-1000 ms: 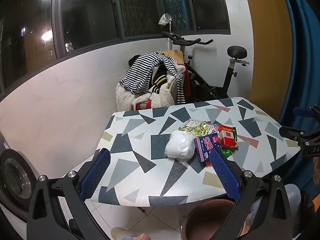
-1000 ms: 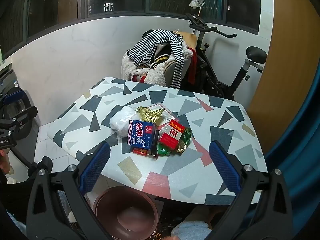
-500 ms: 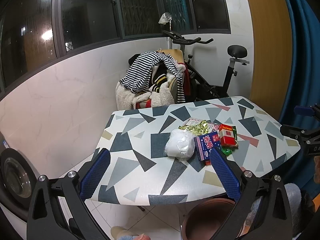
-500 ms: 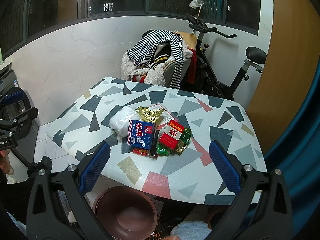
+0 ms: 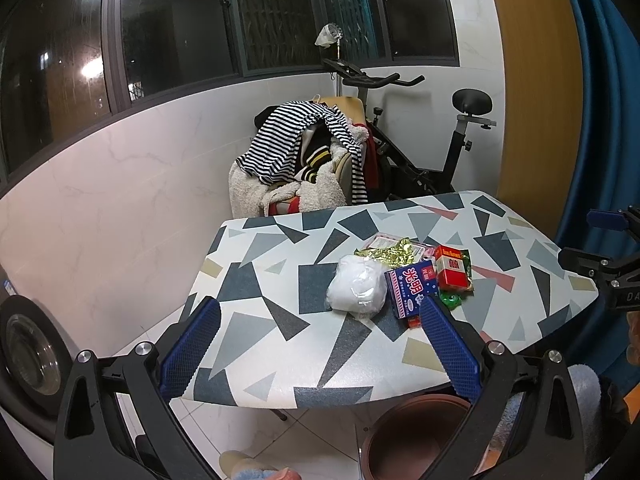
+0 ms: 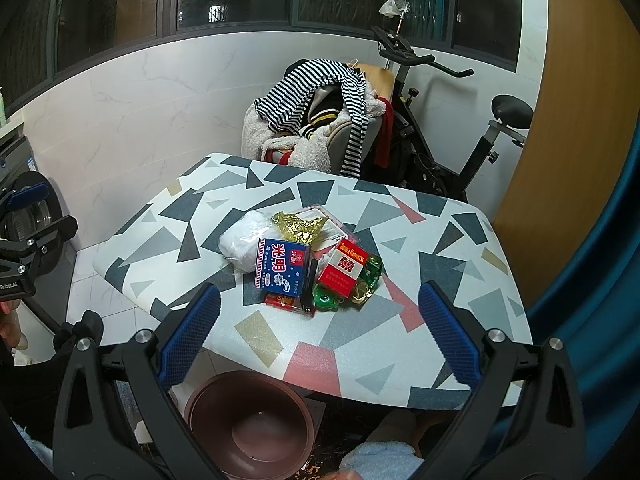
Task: Collect trash
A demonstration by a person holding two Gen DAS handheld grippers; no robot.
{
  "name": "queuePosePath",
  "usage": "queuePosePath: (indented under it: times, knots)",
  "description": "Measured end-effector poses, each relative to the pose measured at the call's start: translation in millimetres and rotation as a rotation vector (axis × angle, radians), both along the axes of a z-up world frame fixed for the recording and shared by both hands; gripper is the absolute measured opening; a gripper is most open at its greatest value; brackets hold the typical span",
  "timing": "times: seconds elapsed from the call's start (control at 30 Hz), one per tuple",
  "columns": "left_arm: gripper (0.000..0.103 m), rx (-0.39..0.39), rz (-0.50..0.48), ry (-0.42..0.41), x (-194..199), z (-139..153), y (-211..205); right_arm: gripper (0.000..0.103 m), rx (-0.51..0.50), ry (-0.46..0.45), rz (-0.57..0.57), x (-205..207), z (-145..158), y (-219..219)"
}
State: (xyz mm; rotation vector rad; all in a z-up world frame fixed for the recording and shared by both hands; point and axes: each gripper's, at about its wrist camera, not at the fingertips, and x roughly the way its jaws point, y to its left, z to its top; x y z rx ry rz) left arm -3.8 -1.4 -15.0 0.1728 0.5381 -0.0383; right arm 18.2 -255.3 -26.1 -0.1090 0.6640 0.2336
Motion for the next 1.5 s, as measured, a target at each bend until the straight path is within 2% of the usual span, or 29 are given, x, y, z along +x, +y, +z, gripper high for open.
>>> queuePosePath:
  times: [1.5]
  knots:
    - [0.098,-0.002,0.002,0.005,0.4,1.7,0.8,0.097,-0.003,0.0,0.002,2.9,-1.0,0.2]
